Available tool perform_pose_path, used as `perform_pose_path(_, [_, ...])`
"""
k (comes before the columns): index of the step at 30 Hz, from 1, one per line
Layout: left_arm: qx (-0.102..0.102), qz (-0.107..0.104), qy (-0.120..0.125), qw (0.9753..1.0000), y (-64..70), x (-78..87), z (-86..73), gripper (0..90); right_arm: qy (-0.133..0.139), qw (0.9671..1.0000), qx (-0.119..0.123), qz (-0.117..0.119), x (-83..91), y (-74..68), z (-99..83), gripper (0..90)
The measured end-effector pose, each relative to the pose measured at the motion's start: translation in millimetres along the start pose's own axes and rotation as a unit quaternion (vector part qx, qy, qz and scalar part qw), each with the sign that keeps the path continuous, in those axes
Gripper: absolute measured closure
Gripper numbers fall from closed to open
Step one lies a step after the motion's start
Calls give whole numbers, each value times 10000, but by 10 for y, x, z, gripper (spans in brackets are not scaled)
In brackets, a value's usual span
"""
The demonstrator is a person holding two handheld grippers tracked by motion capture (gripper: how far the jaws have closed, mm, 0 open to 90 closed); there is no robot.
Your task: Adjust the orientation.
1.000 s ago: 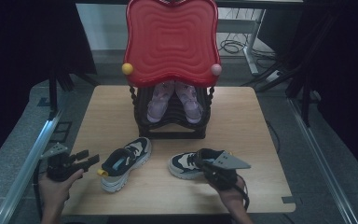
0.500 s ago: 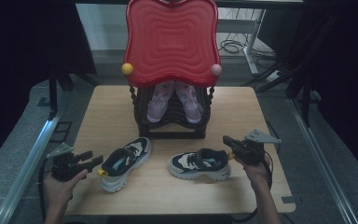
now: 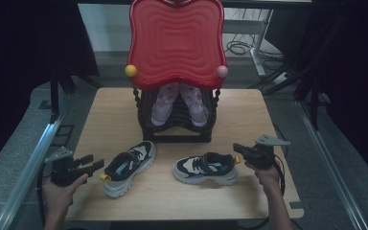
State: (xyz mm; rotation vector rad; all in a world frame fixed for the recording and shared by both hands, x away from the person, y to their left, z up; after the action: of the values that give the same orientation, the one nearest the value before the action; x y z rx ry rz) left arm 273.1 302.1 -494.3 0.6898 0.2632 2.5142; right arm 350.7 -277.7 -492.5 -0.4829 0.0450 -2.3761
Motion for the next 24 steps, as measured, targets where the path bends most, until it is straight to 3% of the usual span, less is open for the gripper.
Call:
perform_pose_path(8, [22, 6, 8, 10000, -10, 9, 1, 393, -205, 9991, 242, 280, -21, -108, -68, 900])
perform_pose_path(24, [28, 22, 5, 10000, -29, 30, 7, 393, -280, 9988, 332, 211, 99, -236, -143, 900])
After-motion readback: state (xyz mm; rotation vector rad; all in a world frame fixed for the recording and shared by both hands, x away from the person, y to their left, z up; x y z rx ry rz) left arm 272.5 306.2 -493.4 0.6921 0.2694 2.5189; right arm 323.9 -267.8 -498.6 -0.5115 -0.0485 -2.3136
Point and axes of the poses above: each handheld gripper's, and its own axes: x roughly backward along the jaws, z roughly out of its top, y roughly to its right, the point moved 2 cm from there along -x, roughly forward along the jaws, and after that the axes turned 8 degrees about y, right-handed, at the moved point
